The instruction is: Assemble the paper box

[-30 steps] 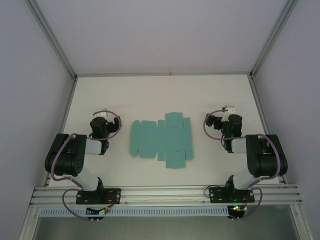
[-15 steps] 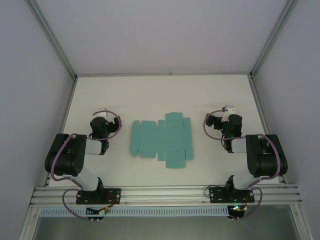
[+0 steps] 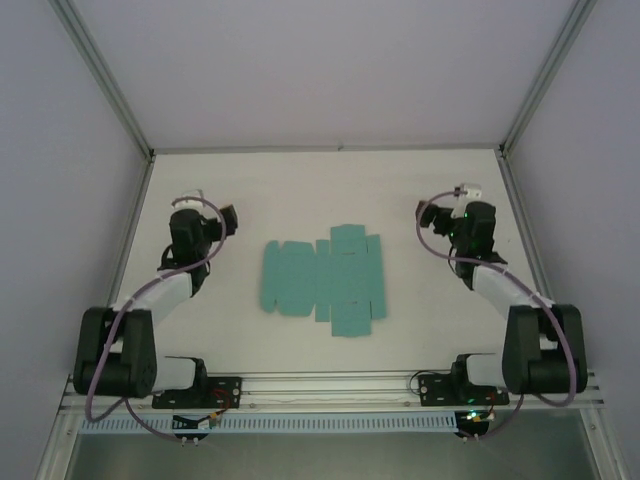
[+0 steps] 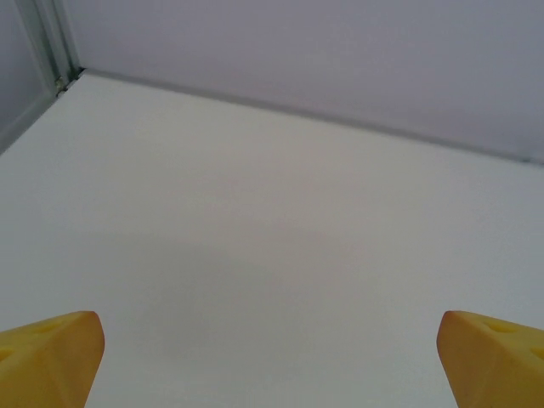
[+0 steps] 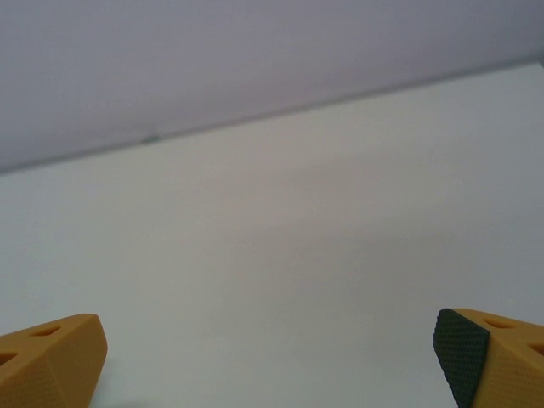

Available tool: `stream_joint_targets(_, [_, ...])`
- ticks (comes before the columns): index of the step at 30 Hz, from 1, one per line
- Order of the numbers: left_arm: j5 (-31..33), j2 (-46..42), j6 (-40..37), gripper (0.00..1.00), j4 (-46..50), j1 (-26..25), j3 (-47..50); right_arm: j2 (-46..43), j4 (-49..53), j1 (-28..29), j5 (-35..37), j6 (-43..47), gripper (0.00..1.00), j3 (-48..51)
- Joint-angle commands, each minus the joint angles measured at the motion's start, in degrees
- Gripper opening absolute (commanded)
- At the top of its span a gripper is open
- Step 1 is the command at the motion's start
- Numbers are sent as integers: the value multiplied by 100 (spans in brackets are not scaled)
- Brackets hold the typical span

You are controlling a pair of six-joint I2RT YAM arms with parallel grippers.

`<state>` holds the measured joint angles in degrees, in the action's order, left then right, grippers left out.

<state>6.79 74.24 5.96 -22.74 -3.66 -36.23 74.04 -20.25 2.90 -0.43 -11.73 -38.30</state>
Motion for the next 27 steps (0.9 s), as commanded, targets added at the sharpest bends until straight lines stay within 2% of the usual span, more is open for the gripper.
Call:
stream_joint_targets(1, [-439, -112, 721, 100, 1556, -239, -487, -188, 1979, 421, -236, -759, 100, -667])
stream_joint_targets(4, [-842, -17, 1194, 100, 2180, -412, -730, -105, 2821, 1074, -578, -1016, 99, -1068])
stream_joint_targets(5, [-1088, 26, 1348, 100, 2251, -433, -727, 1, 2996, 1328, -576, -1181, 96, -1151])
stream_joint_targets(10, [-1862, 209, 1890, 100, 2186, -595, -422, 943, 3419, 1987, -1508, -1753, 74, -1459])
stream_joint_targets(15, [-2476, 411, 1947, 100, 1888, -747, -108, 1739, 3202, 2172, -1697, -1955, 55, -1462])
stream_joint_targets(18, [-2774, 569, 1908, 100, 1855, -835, -21, 2057, 2862, 2171, -1584, -2090, 51, -1266])
stream_joint_targets(23, [-3361, 761, 1956, 100, 1372, -1007, 132, 2371, 2737, 2171, -1376, -1949, 50, -1157])
stream_joint_targets(27, [-3346, 928, 1959, 94, 1375, -1066, 172, 2505, 2484, 2171, -1287, -1832, 50, -975])
